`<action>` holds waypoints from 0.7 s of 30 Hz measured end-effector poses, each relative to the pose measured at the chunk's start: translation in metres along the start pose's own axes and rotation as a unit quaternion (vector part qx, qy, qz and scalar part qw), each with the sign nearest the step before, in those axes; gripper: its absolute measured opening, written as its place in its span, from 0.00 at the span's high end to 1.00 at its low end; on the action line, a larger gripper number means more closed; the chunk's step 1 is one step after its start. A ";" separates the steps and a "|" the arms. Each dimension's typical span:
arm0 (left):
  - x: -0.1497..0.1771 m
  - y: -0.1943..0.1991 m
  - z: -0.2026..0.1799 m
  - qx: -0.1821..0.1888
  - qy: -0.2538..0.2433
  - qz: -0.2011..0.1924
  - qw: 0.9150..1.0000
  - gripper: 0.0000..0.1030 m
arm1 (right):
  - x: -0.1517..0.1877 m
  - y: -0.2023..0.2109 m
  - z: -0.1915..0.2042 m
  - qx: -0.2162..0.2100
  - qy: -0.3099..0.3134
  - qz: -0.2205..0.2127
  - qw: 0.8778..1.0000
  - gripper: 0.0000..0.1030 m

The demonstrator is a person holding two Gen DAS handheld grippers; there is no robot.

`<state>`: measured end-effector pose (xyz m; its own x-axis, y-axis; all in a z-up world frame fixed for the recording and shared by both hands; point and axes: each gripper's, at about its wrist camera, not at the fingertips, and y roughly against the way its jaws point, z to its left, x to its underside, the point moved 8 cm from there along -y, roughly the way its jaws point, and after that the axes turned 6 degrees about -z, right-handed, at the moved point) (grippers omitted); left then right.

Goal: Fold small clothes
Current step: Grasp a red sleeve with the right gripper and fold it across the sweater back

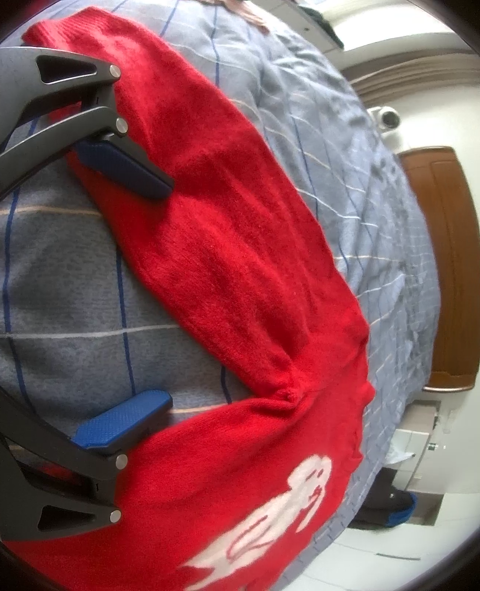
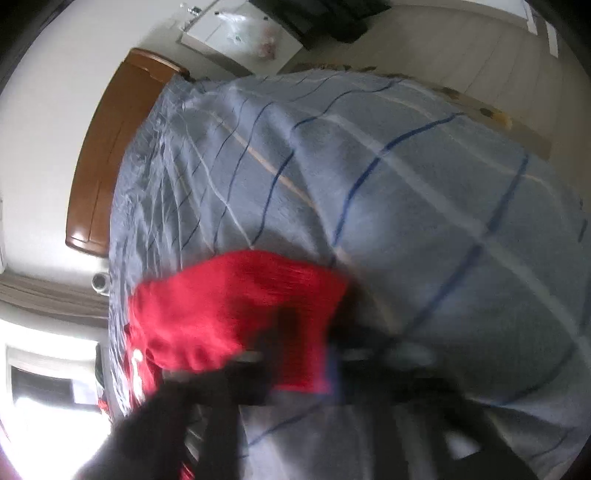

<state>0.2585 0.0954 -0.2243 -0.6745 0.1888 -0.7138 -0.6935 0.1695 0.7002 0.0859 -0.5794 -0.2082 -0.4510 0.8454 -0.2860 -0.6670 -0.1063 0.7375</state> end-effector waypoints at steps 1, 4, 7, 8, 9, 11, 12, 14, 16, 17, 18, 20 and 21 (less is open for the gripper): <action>0.001 0.001 0.000 0.002 0.012 0.006 1.000 0.00 | -0.002 0.008 0.015 0.004 0.015 -0.017 1.000 0.94; 0.009 0.013 0.000 -0.003 0.032 -0.004 0.999 0.00 | -0.005 0.030 0.081 -0.026 0.062 -0.053 0.996 0.94; 0.015 0.020 -0.005 -0.016 0.018 -0.039 0.999 0.00 | 0.008 0.048 0.195 -0.076 0.162 -0.066 0.982 0.94; 0.015 0.021 -0.005 -0.019 0.018 -0.042 0.999 0.00 | 0.020 0.050 0.242 -0.102 0.198 -0.061 0.973 0.94; 0.014 0.021 -0.005 -0.022 0.017 -0.042 0.999 0.00 | 0.031 0.049 0.277 -0.123 0.223 -0.051 0.966 0.94; 0.013 0.020 -0.005 -0.022 0.017 -0.044 0.999 0.00 | 0.067 0.039 0.354 -0.158 0.287 -0.024 0.945 0.94; 0.012 0.020 -0.005 -0.020 0.018 -0.047 0.999 0.00 | 0.086 0.030 0.384 -0.171 0.313 -0.008 0.934 0.94; 0.013 0.021 -0.004 -0.017 0.021 -0.052 0.998 0.00 | 0.129 0.006 0.432 -0.181 0.359 0.021 0.915 0.94; 0.014 0.022 -0.003 -0.018 0.021 -0.056 0.998 0.00 | 0.167 -0.022 0.460 -0.183 0.393 0.042 0.900 0.94; 0.014 0.023 -0.003 -0.019 0.021 -0.058 0.998 0.00 | 0.192 -0.043 0.471 -0.185 0.405 0.060 0.893 0.93; 0.015 0.024 -0.003 -0.019 0.021 -0.059 0.998 0.00 | 0.210 -0.060 0.476 -0.188 0.408 0.078 0.890 0.91; 0.016 0.024 -0.003 -0.019 0.021 -0.062 0.998 0.00 | 0.251 -0.097 0.477 -0.198 0.400 0.144 0.883 0.65; 0.016 0.025 -0.003 -0.018 0.022 -0.064 0.998 0.00 | 0.263 -0.108 0.472 -0.192 0.392 0.164 0.885 0.40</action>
<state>0.2299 0.0996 -0.2182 -0.5897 0.1255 -0.7978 -0.7828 0.1540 0.6029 0.3193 -0.0982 -0.0742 -0.8300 0.1287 -0.5428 -0.5083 -0.5754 0.6408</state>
